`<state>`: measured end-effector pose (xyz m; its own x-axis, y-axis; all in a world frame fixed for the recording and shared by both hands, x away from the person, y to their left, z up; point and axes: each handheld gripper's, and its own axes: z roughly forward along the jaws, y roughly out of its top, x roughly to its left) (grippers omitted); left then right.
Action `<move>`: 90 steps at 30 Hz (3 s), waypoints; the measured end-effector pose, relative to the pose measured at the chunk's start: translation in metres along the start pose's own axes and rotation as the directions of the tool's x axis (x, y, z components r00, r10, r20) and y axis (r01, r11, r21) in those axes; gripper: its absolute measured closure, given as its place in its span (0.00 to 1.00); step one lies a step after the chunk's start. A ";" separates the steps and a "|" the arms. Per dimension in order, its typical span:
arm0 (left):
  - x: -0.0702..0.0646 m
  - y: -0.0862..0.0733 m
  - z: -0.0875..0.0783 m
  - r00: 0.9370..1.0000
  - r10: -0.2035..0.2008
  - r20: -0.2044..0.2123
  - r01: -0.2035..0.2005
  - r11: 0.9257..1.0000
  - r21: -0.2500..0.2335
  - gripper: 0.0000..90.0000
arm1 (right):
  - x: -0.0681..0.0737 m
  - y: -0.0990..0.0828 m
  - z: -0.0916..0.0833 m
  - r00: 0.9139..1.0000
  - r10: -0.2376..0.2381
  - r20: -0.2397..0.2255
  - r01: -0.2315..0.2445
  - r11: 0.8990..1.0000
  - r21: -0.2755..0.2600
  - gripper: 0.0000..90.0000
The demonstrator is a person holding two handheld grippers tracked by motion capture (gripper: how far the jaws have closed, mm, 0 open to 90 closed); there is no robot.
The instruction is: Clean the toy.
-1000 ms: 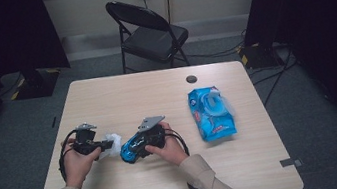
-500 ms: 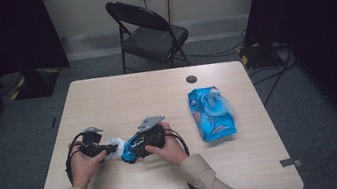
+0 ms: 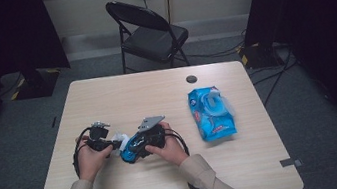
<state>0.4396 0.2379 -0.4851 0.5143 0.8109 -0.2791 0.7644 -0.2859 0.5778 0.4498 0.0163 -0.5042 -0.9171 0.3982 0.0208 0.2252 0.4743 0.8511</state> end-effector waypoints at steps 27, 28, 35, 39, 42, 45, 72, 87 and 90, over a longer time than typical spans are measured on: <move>-0.010 0.037 0.035 1.000 0.019 0.017 -0.019 1.000 -0.016 0.96 | -0.001 0.000 0.000 1.000 -0.002 -0.002 0.002 1.000 0.001 0.13; -0.010 0.038 0.035 1.000 0.018 0.019 -0.017 1.000 -0.014 0.96 | -0.001 0.000 0.000 1.000 -0.002 -0.002 0.002 1.000 0.001 0.13; -0.011 0.044 0.040 0.999 0.029 0.019 -0.029 0.999 -0.015 0.96 | -0.001 0.000 0.000 1.000 0.000 -0.002 0.000 1.000 0.001 0.13; -0.011 0.047 0.044 0.999 0.032 0.023 -0.032 0.999 -0.022 0.96 | -0.001 0.000 0.000 1.000 0.002 -0.003 -0.002 1.000 0.001 0.13; -0.011 0.049 0.046 0.999 0.027 0.035 -0.027 0.999 -0.025 0.96 | -0.001 0.000 0.000 1.000 0.001 -0.003 -0.001 1.000 0.001 0.13; -0.011 0.051 0.047 0.999 0.037 0.040 -0.036 0.999 -0.025 0.96 | -0.001 0.000 0.000 1.000 0.001 -0.004 -0.001 1.000 0.001 0.13; -0.009 0.066 0.061 0.997 0.034 0.072 -0.029 0.998 -0.064 0.96 | -0.002 0.000 0.000 1.000 0.000 -0.005 0.000 1.000 0.000 0.13; 0.004 0.039 0.015 1.000 0.021 0.018 -0.020 0.996 -0.085 0.96 | -0.002 0.000 0.000 1.000 -0.004 -0.004 0.004 1.000 0.001 0.13; 0.008 0.031 0.002 1.000 0.015 0.016 -0.014 0.995 -0.099 0.96 | -0.002 0.000 0.000 1.000 -0.005 -0.004 0.005 1.000 0.000 0.13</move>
<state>0.4677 0.2341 -0.4712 0.5321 0.7981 -0.2827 0.7150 -0.2447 0.6549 0.4516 0.0153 -0.5042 -0.9195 0.3926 0.0190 0.2209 0.4763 0.8511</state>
